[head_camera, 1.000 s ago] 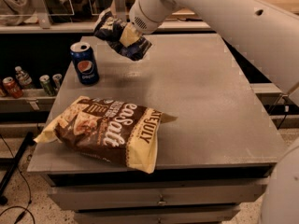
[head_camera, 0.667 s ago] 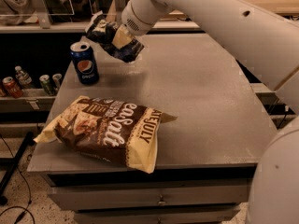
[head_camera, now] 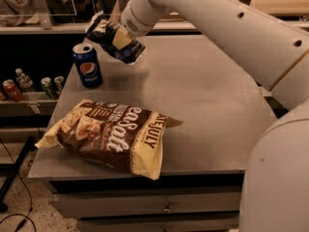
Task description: Move blue chip bag near pepsi can
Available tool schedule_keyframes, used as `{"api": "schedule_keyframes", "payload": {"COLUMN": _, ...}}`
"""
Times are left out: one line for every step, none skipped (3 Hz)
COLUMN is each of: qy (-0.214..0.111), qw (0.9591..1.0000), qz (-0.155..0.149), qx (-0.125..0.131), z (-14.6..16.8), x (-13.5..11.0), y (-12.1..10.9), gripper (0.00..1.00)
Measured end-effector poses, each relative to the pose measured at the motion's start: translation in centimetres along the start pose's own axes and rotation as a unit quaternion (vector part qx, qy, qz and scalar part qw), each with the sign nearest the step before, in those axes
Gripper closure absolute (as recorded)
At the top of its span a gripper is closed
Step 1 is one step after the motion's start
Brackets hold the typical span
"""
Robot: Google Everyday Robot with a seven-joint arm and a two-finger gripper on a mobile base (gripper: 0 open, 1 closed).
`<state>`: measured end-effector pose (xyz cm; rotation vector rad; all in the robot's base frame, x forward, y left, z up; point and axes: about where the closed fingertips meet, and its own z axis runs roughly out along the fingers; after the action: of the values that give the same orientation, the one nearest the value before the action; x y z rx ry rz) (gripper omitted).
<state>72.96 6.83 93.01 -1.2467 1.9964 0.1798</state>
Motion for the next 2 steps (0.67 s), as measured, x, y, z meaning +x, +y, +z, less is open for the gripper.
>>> {"api": "schedule_keyframes", "payload": {"qy": -0.001, "qw": 1.0000, "qz": 0.003, "qx": -0.002, "z": 0.52, "x": -0.23, "y": -0.17, "gripper": 0.81}}
{"api": "schedule_keyframes", "payload": {"qy": -0.002, "qw": 0.9999, "qz": 0.005, "qx": -0.012, "z": 0.84, "x": -0.15, "y": -0.01, "gripper": 0.59}}
